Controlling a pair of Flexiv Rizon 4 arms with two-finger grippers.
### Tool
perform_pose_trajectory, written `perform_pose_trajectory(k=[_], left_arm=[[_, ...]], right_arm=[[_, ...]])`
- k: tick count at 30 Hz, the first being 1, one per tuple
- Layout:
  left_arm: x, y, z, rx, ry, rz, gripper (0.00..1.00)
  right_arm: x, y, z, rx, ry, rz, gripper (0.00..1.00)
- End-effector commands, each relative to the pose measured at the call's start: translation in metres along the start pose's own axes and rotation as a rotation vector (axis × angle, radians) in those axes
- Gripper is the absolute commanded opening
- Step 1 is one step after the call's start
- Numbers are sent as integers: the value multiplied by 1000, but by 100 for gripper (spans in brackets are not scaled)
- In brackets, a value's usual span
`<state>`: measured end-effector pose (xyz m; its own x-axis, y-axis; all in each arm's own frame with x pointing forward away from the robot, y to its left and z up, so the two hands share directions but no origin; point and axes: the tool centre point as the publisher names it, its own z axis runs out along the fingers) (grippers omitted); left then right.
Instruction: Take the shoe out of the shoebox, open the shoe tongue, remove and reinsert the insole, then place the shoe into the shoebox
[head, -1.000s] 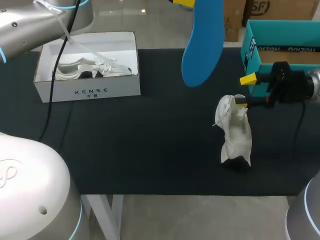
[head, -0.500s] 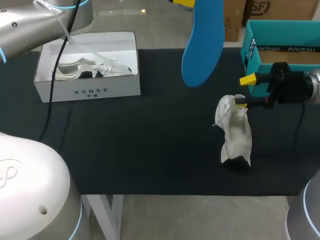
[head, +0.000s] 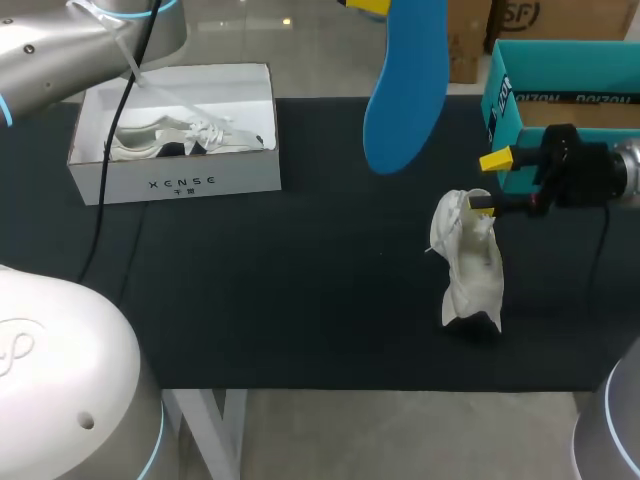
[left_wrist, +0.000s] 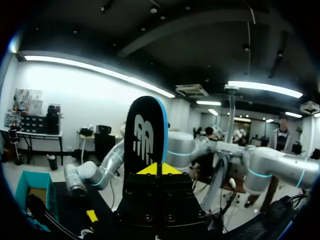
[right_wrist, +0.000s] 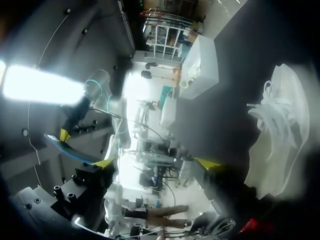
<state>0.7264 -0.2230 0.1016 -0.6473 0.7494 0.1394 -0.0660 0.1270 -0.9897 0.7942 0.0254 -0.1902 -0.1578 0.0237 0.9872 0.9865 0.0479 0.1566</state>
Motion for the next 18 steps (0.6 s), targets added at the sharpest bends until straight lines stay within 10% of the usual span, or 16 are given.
perform_pose_trajectory(k=[1,10,18], left_arm=[[0,1,0,-2,-2,0,0],[0,1,0,-2,-2,0,0],[17,1,60,-350,72,184,0]], right_arm=[[0,0,1,0,-2,1,100],[0,0,1,0,-2,1,100],[0,0,1,0,-2,1,100]])
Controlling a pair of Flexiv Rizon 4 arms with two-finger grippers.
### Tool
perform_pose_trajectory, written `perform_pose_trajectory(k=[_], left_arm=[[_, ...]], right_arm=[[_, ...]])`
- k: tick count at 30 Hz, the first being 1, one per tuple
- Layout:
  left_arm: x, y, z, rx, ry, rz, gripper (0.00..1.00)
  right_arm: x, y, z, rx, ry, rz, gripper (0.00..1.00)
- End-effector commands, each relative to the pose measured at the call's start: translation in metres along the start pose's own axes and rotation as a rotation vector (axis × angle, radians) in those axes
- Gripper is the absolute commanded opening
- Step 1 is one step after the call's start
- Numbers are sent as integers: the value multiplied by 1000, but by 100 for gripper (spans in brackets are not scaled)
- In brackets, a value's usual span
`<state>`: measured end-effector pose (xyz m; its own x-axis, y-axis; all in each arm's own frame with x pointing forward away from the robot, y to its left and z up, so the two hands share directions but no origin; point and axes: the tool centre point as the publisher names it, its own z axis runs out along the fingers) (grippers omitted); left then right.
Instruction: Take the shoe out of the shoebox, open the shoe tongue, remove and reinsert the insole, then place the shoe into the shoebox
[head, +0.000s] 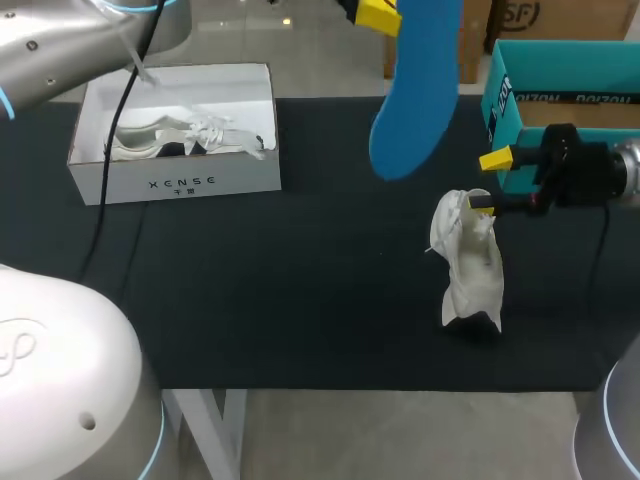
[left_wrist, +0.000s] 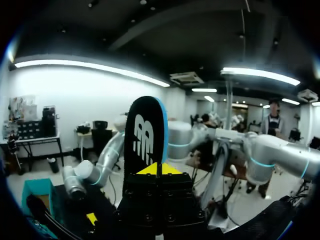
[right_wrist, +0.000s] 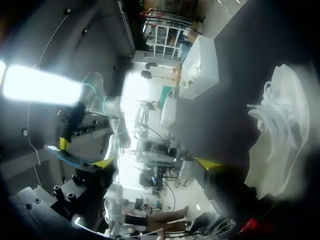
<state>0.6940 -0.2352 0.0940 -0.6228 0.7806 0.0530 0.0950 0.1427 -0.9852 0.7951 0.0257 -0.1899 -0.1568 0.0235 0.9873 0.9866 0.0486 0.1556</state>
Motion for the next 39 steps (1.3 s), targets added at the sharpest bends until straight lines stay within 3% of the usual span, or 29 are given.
perform_pose_trajectory(k=[1,3,7,17,26,28,29,39], left_arm=[[5,-9,34,-242,57,102,0],[8,-5,51,-310,76,115,0],[12,10,71,-367,72,136,0],[27,40,79,-387,45,183,0],[39,75,103,-515,36,245,0],[38,83,104,-471,35,198,0],[37,90,101,-391,10,152,0],[37,90,101,-391,10,152,0]], right_arm=[[0,-1,0,0,-2,0,100],[0,-1,0,0,-2,0,100],[0,-1,0,0,-2,0,100],[0,-1,0,0,-2,0,100],[0,-1,0,0,-2,0,100],[0,-1,0,0,-2,0,100],[0,-1,0,0,-2,0,100],[0,-1,0,0,-2,0,100]])
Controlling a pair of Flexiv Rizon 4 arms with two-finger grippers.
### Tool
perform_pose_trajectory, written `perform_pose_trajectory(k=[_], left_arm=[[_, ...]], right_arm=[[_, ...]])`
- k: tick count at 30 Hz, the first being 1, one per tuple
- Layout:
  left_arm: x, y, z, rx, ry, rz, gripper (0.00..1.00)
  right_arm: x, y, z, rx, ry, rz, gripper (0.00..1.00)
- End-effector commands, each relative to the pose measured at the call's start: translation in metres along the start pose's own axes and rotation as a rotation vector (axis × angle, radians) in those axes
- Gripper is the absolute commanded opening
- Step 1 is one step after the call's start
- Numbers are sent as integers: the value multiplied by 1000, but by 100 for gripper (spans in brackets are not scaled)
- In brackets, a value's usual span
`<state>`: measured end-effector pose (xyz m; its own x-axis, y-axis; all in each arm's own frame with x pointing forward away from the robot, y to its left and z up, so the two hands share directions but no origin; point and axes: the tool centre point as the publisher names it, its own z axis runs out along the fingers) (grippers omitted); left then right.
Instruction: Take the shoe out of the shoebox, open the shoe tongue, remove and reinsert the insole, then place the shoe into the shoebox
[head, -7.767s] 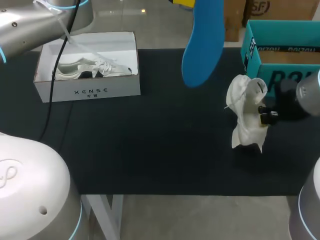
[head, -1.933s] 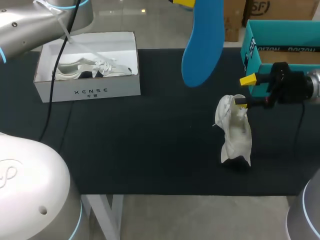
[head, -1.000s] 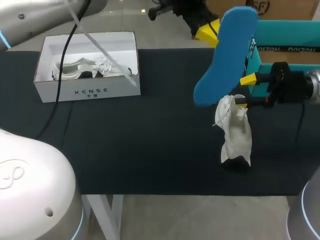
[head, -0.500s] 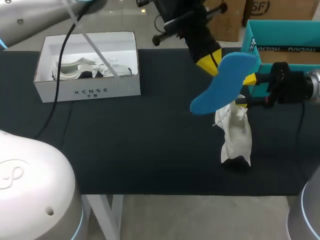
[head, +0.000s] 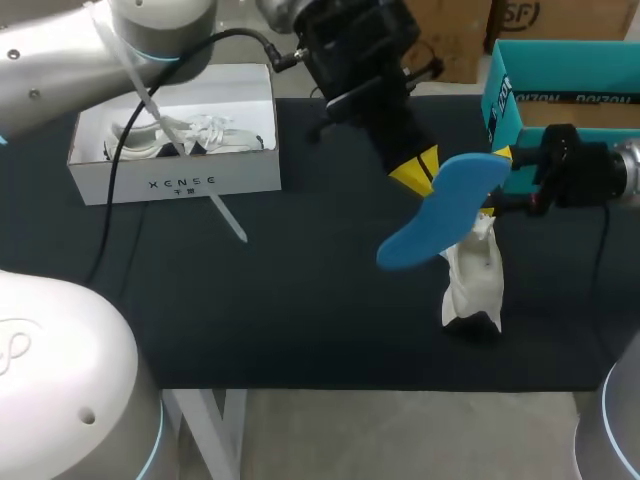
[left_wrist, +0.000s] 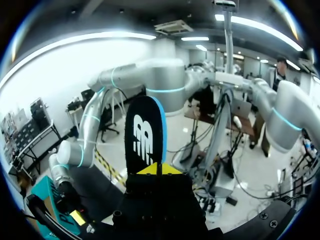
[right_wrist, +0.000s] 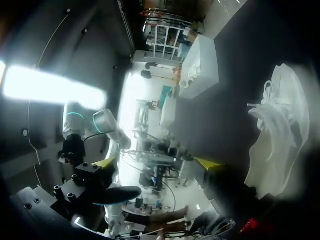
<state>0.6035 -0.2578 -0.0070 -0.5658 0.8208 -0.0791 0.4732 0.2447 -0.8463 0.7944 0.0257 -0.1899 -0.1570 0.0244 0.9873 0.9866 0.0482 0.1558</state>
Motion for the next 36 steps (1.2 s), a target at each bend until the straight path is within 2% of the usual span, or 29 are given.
perform_pose_trajectory(k=[1,17,25,27,28,32,36], left_arm=[[4,1,1,0,-9,1,0],[4,1,1,0,-9,1,0],[28,11,22,-210,-90,69,0],[33,21,24,-198,-94,118,0],[35,25,25,-219,-100,122,0],[32,35,33,-228,-99,205,0],[25,40,48,-342,-104,231,0]], right_arm=[[0,0,0,0,-1,0,100],[0,0,0,0,-1,0,100],[0,0,0,0,-1,0,100],[0,0,0,0,-1,0,100],[0,0,0,0,-1,0,100],[0,0,0,0,-1,0,100],[0,0,0,0,-1,0,100]])
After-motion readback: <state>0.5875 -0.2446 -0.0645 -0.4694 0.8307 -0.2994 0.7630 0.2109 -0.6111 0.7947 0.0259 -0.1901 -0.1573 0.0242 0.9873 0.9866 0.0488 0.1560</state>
